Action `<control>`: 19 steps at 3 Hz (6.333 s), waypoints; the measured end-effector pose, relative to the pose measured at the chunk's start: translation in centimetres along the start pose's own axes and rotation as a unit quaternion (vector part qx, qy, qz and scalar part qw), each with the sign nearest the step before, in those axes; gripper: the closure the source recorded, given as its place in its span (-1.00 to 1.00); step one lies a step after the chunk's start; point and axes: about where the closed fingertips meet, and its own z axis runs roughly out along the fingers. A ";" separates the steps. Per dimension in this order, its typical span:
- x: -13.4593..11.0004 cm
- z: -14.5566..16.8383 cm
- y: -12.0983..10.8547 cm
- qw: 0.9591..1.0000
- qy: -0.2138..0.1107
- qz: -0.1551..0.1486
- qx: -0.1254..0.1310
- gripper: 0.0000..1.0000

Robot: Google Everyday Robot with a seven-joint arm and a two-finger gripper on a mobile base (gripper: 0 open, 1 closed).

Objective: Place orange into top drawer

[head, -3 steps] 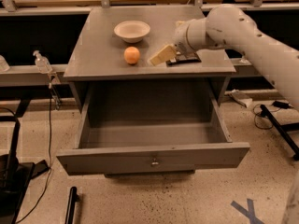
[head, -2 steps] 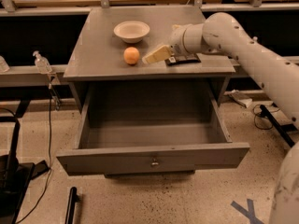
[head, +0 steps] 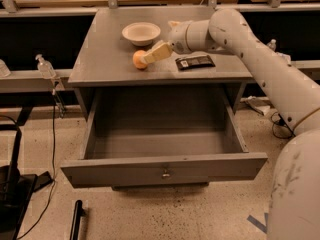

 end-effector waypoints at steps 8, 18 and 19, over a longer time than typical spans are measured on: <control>0.2 -2.9 4.1 0.999 -0.019 0.031 -0.036 1.00; 24.2 -8.0 17.5 0.980 0.103 0.003 -0.168 1.00; 25.7 -8.0 17.6 0.980 0.119 0.014 -0.158 1.00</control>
Offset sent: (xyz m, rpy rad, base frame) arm -0.0109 0.0365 -0.0274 0.0813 0.1524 0.1302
